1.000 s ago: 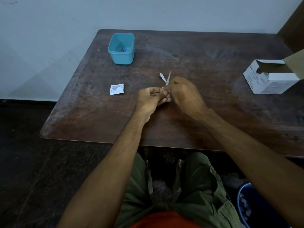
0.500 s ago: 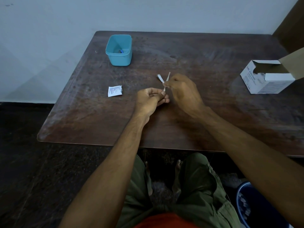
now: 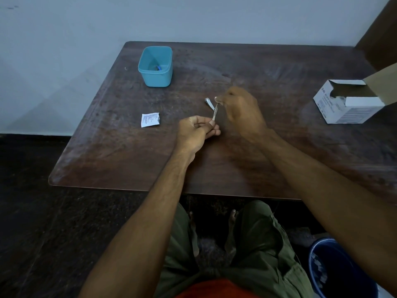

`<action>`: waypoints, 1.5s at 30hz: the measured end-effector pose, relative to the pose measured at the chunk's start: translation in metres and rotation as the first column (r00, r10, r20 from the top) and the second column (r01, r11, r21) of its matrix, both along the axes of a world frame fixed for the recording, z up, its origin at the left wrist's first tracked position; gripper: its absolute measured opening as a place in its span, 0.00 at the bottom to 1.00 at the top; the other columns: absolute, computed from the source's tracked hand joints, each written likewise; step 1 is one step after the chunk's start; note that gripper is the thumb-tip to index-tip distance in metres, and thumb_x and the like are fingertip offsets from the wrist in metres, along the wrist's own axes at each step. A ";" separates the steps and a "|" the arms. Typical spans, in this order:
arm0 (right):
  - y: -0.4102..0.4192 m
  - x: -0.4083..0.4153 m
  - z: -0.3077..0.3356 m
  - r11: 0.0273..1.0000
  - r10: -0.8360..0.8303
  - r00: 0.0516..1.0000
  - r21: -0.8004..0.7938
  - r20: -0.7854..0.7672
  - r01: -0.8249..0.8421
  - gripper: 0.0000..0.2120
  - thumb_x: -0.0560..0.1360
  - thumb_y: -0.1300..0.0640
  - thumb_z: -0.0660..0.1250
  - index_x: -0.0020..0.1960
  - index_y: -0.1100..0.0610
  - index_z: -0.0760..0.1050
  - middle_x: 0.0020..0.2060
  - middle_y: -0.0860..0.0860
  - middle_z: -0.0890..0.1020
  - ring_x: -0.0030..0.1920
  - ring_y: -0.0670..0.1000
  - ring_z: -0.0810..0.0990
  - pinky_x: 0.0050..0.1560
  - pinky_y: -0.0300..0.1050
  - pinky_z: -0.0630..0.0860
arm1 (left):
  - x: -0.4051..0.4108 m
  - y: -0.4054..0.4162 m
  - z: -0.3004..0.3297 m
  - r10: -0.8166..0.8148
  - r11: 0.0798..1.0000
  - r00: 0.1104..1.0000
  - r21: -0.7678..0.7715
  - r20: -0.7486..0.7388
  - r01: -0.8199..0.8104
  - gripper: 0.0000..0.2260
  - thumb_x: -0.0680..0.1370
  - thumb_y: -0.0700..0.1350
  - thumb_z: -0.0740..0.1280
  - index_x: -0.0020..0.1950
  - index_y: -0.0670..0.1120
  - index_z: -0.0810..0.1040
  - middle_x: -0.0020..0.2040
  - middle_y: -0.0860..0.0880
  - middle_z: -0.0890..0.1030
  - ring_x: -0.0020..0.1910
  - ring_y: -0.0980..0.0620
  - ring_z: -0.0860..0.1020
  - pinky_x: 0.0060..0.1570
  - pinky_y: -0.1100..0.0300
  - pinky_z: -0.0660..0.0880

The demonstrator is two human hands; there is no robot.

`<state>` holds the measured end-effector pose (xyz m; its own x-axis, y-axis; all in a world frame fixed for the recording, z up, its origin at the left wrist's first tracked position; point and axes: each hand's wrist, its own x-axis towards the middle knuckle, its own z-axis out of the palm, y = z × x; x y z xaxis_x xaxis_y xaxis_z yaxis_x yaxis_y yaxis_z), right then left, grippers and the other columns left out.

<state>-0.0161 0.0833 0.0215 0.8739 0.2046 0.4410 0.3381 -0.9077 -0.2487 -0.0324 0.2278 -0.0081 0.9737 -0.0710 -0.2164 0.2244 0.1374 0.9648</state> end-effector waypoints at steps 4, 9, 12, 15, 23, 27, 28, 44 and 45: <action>0.000 0.012 0.006 0.999 -0.034 0.999 0.012 -0.002 0.034 0.12 0.77 0.64 0.62 0.57 0.60 0.81 0.49 0.59 0.81 0.51 0.61 0.77 0.45 0.51 0.72 | -0.001 0.001 0.000 -0.005 1.000 1.000 0.008 0.009 0.005 0.02 0.77 0.33 0.66 0.46 0.37 0.78 0.37 0.42 0.82 0.32 0.54 0.83 0.36 0.69 0.78; 0.006 -0.014 -0.007 0.995 0.072 0.997 -0.075 0.032 -0.070 0.11 0.76 0.63 0.63 0.57 0.63 0.79 0.47 0.60 0.79 0.49 0.61 0.76 0.41 0.51 0.73 | 0.000 0.000 -0.001 0.006 1.000 1.000 0.000 0.011 -0.006 0.02 0.77 0.33 0.66 0.46 0.36 0.78 0.38 0.42 0.82 0.32 0.54 0.82 0.39 0.67 0.80; 0.001 -0.006 -0.008 0.995 0.040 0.999 -0.094 0.017 -0.038 0.13 0.77 0.65 0.62 0.59 0.62 0.79 0.49 0.60 0.79 0.51 0.61 0.76 0.42 0.51 0.72 | 0.000 0.000 -0.001 -0.003 1.000 1.000 0.009 0.017 0.003 0.01 0.77 0.33 0.66 0.47 0.36 0.78 0.38 0.42 0.82 0.32 0.54 0.82 0.38 0.67 0.79; -0.003 0.007 0.000 0.998 -0.045 0.999 -0.035 -0.004 0.045 0.13 0.77 0.66 0.61 0.59 0.60 0.79 0.50 0.59 0.79 0.52 0.60 0.76 0.44 0.51 0.73 | 0.000 -0.001 -0.002 0.007 1.000 1.000 0.016 0.022 -0.008 0.01 0.77 0.33 0.67 0.46 0.36 0.78 0.37 0.42 0.82 0.32 0.53 0.83 0.38 0.67 0.79; 0.015 -0.028 -0.015 0.982 0.086 0.996 -0.164 -0.036 -0.090 0.08 0.75 0.61 0.66 0.53 0.59 0.78 0.49 0.54 0.76 0.51 0.56 0.73 0.38 0.49 0.75 | 0.000 -0.007 -0.019 0.153 0.963 0.971 0.191 0.184 -0.189 0.03 0.75 0.41 0.71 0.43 0.42 0.81 0.38 0.44 0.85 0.38 0.49 0.85 0.43 0.52 0.82; 0.008 -0.014 -0.007 0.987 -0.008 0.999 -0.162 -0.051 0.000 0.11 0.77 0.63 0.62 0.58 0.61 0.77 0.52 0.57 0.76 0.54 0.58 0.73 0.43 0.54 0.76 | -0.003 -0.009 -0.021 0.195 0.935 0.940 0.237 0.281 -0.265 0.03 0.76 0.41 0.70 0.42 0.47 0.81 0.37 0.49 0.84 0.35 0.53 0.84 0.37 0.59 0.80; 0.005 -0.010 -0.004 0.989 -0.047 0.997 -0.146 -0.055 0.038 0.13 0.77 0.64 0.60 0.59 0.61 0.77 0.53 0.57 0.76 0.55 0.59 0.72 0.45 0.55 0.76 | -0.004 -0.010 -0.021 0.208 0.932 0.933 0.230 0.295 -0.281 0.04 0.76 0.40 0.69 0.43 0.47 0.81 0.37 0.50 0.84 0.35 0.54 0.84 0.35 0.62 0.79; 0.006 -0.006 0.001 0.956 -0.050 0.997 0.285 -0.064 0.066 0.10 0.76 0.63 0.63 0.53 0.58 0.82 0.47 0.56 0.82 0.49 0.55 0.80 0.50 0.52 0.76 | -0.001 -0.007 -0.014 0.177 0.982 0.972 0.043 0.152 -0.186 0.05 0.78 0.36 0.66 0.45 0.42 0.80 0.36 0.47 0.84 0.35 0.53 0.84 0.39 0.65 0.80; 0.008 -0.008 0.000 0.915 -0.048 0.997 0.398 -0.063 0.069 0.10 0.76 0.64 0.64 0.52 0.58 0.82 0.46 0.54 0.83 0.48 0.53 0.81 0.50 0.49 0.77 | -0.001 -0.004 -0.011 0.148 0.989 0.982 -0.005 0.116 -0.148 0.05 0.78 0.35 0.66 0.45 0.42 0.80 0.35 0.47 0.84 0.35 0.53 0.84 0.39 0.66 0.79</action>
<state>-0.0238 0.0915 0.0220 0.9022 -0.0314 0.4302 0.2650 -0.7466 -0.6103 -0.0329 0.2235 -0.0196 0.9919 0.0767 -0.1012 0.0882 0.1567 0.9837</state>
